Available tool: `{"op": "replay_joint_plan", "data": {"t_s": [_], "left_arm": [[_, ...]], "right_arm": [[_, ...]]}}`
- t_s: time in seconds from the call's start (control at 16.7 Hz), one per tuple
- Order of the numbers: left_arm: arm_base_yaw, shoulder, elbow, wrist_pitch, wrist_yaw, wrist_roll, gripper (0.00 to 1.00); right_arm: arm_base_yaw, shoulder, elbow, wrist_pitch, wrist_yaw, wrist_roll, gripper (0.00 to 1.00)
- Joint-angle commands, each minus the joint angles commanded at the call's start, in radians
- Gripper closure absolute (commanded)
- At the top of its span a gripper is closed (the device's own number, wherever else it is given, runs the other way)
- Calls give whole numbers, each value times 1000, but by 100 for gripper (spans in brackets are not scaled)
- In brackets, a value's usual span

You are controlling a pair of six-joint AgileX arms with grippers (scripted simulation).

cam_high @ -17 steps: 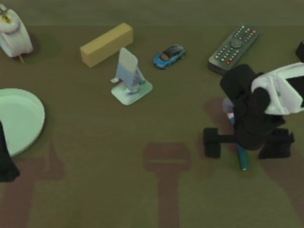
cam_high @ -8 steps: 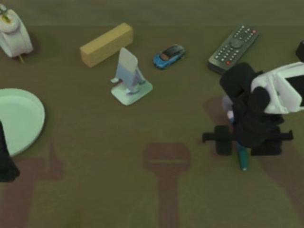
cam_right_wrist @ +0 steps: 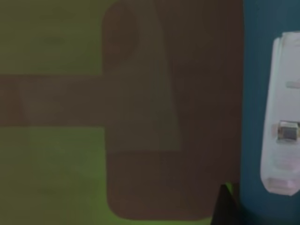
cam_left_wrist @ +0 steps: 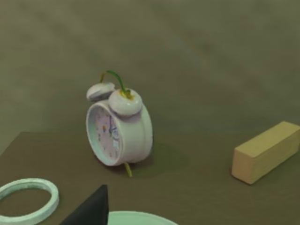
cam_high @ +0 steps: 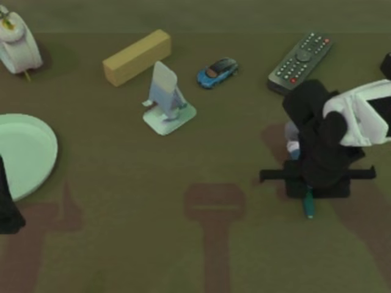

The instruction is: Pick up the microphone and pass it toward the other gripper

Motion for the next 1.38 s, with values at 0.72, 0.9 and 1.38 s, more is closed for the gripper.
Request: {"op": "replay_joint_plan", "data": {"t_s": [0.72, 0.9, 1.38], "left_arm": [[0, 0, 0, 0, 0, 0, 0], [0, 0, 0, 0, 0, 0, 0], [0, 0, 0, 0, 0, 0, 0]], "right_arm": [[7, -153, -203, 785, -210, -226, 100], [5, -222, -281, 1060, -279, -303, 100], [-3, -376, -399, 1449, -391, -436, 100]]}}
